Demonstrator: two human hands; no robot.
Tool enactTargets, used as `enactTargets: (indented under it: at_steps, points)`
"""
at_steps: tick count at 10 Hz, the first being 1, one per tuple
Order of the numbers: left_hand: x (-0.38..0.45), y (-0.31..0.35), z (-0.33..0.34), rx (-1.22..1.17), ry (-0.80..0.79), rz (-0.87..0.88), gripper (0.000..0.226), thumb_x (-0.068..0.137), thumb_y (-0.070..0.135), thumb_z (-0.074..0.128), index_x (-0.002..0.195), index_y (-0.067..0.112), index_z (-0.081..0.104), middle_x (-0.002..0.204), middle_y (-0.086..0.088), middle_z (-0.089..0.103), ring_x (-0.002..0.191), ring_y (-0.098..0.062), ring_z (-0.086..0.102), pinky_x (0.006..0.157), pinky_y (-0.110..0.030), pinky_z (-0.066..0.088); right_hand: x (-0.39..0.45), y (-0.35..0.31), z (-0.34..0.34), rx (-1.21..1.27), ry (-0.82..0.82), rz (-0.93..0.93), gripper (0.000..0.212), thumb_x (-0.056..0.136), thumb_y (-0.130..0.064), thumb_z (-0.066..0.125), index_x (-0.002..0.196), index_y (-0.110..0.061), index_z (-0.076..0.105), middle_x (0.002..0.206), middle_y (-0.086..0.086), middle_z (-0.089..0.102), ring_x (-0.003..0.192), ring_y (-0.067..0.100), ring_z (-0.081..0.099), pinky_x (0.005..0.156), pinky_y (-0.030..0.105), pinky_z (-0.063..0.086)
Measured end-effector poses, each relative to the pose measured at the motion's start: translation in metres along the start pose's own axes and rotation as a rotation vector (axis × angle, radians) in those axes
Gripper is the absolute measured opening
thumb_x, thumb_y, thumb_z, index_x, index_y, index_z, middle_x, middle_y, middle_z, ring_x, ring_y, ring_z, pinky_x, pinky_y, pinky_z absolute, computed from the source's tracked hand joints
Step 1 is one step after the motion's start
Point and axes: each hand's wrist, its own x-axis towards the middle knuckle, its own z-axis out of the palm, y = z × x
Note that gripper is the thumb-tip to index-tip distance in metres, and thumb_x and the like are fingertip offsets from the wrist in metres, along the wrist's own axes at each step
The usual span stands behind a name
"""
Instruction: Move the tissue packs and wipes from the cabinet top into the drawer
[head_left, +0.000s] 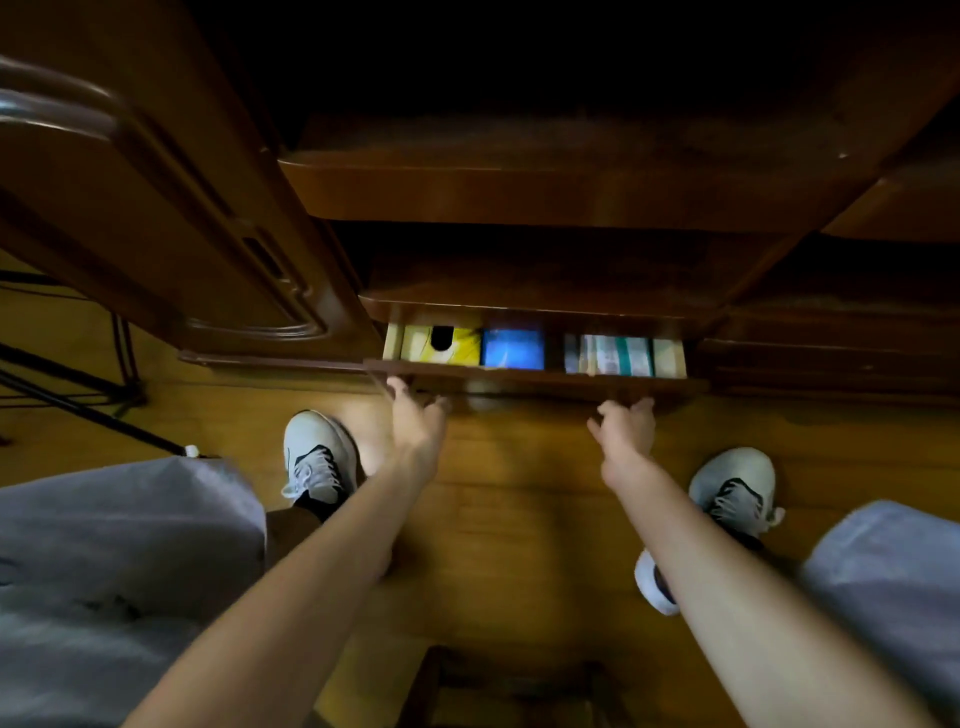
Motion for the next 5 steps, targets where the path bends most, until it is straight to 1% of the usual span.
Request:
enactTargets:
  at_steps: [1, 2, 3, 4, 5]
  points:
    - [0.039, 0.024, 0.002, -0.037, -0.084, 0.013, 0.085, 0.102, -0.002, 0.049, 0.164, 0.026, -0.001, 0.156, -0.007, 0.045, 0.138, -0.029, 0.049, 0.119, -0.047, 0.037, 0.029, -0.031, 0.011, -0.076, -0.082, -0.004, 0.074, 0.101, -0.002, 0.052, 0.161, -0.029, 0.018, 0.158, 0.004, 0.035, 0.092, 0.016, 0.063, 0.1, 0.04, 0.054]
    - [0.061, 0.038, 0.013, -0.087, -0.085, 0.003, 0.079, 0.102, -0.002, 0.045, 0.164, 0.023, 0.004, 0.136, -0.004, 0.06, 0.129, -0.027, 0.057, 0.117, -0.049, 0.039, 0.04, -0.049, 0.02, -0.094, -0.106, -0.014, 0.075, 0.1, -0.002, 0.053, 0.161, -0.025, 0.016, 0.155, 0.01, 0.042, 0.097, 0.017, 0.064, 0.103, 0.042, 0.052]
    - [0.059, 0.039, 0.008, -0.069, -0.12, 0.035, 0.08, 0.101, 0.002, 0.051, 0.164, 0.021, 0.006, 0.145, -0.009, 0.055, 0.126, -0.031, 0.06, 0.112, -0.049, 0.045, 0.03, -0.053, 0.018, -0.113, -0.168, -0.016, 0.071, 0.1, -0.002, 0.052, 0.16, -0.02, 0.019, 0.137, 0.013, 0.056, 0.106, 0.02, 0.066, 0.098, 0.041, 0.056]
    - [0.046, 0.049, -0.009, 0.13, -0.14, 0.112, 0.083, 0.101, 0.012, 0.06, 0.164, 0.018, 0.005, 0.153, -0.012, 0.048, 0.133, -0.033, 0.054, 0.113, -0.049, 0.045, 0.01, -0.067, 0.003, -0.322, -0.294, -0.073, 0.039, 0.102, -0.009, 0.052, 0.141, -0.014, 0.053, 0.129, 0.009, 0.064, 0.105, 0.02, 0.068, 0.086, 0.034, 0.059]
    - [0.033, 0.071, -0.042, 0.306, -0.179, 0.145, 0.058, 0.1, 0.019, 0.064, 0.153, 0.011, 0.042, 0.133, -0.012, 0.063, 0.11, -0.025, 0.068, 0.092, -0.034, 0.058, -0.026, -0.109, -0.014, -0.387, -0.507, -0.234, 0.02, 0.101, -0.017, 0.056, 0.108, -0.018, 0.074, 0.115, 0.009, 0.075, 0.083, 0.013, 0.071, 0.067, 0.024, 0.054]
